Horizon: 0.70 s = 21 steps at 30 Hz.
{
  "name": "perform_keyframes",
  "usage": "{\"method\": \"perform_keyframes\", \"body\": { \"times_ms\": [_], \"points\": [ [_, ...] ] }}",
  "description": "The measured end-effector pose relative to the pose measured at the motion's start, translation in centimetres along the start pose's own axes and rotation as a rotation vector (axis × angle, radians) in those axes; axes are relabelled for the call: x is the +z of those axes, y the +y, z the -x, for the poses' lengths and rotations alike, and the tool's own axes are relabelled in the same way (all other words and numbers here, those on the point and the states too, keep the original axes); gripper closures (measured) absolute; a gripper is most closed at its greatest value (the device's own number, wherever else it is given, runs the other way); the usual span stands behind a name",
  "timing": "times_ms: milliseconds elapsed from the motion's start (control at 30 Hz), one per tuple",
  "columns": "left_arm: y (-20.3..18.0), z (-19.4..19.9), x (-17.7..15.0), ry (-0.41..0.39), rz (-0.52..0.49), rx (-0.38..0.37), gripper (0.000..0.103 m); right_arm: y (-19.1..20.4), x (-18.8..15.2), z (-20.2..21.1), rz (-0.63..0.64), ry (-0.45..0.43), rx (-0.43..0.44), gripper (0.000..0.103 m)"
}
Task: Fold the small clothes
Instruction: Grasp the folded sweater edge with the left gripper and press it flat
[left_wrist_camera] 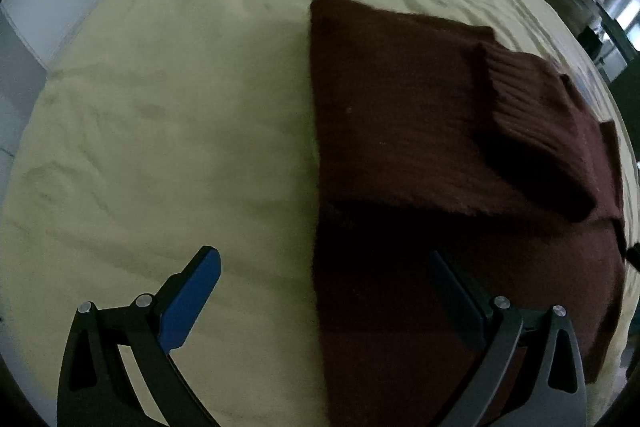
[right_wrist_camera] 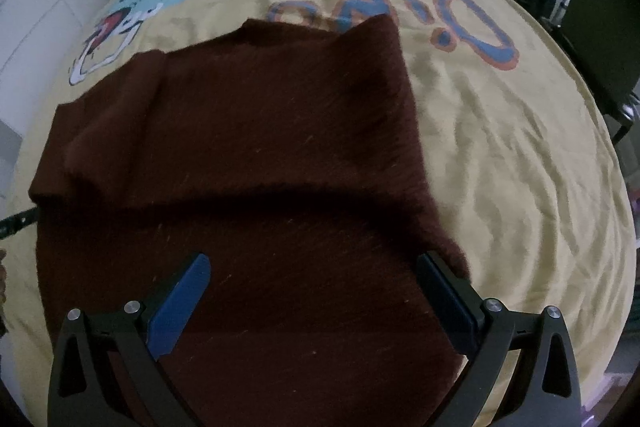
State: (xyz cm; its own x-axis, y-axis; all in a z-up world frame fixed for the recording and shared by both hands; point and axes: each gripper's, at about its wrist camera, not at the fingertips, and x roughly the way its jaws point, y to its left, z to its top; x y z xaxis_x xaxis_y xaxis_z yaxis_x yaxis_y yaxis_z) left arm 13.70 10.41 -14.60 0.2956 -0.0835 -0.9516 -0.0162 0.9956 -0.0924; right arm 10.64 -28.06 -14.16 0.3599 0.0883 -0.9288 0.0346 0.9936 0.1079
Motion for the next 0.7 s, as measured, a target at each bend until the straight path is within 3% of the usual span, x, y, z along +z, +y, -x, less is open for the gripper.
{"method": "perform_keyframes", "body": {
  "times_ms": [67, 133, 267, 333, 433, 500, 700],
  "points": [
    [0.0, -0.9, 0.4, 0.005, -0.010, -0.005, 0.008, 0.5, 0.0, -0.1, 0.011, 0.006, -0.004, 0.000],
    [-0.2, -1.7, 0.7, 0.006, -0.028, -0.001, 0.028, 1.0, 0.1, -0.3, 0.023, 0.014, -0.008, 0.000],
    [-0.7, -2.0, 1.5, -0.018, -0.058, -0.021, 0.046, 2.5, 0.8, -0.5, 0.050, 0.021, -0.004, 0.000],
    [-0.8, -1.8, 1.6, -0.033, -0.059, -0.053, 0.066, 3.3, 1.3, -0.7, 0.060, 0.019, -0.003, 0.000],
    [-0.9, -1.7, 1.5, -0.041, -0.092, -0.072, 0.082, 5.0, 2.3, -0.6, 0.086, 0.012, 0.008, 0.000],
    [-0.8, -1.7, 1.5, -0.035, -0.101, -0.067, 0.089, 6.5, 3.2, -0.4, 0.104, 0.007, 0.047, 0.000],
    [0.4, -2.0, 1.1, -0.020, -0.067, -0.116, 0.089, 12.5, 6.7, 0.1, 0.219, -0.026, 0.097, 0.000]
  ]
}}
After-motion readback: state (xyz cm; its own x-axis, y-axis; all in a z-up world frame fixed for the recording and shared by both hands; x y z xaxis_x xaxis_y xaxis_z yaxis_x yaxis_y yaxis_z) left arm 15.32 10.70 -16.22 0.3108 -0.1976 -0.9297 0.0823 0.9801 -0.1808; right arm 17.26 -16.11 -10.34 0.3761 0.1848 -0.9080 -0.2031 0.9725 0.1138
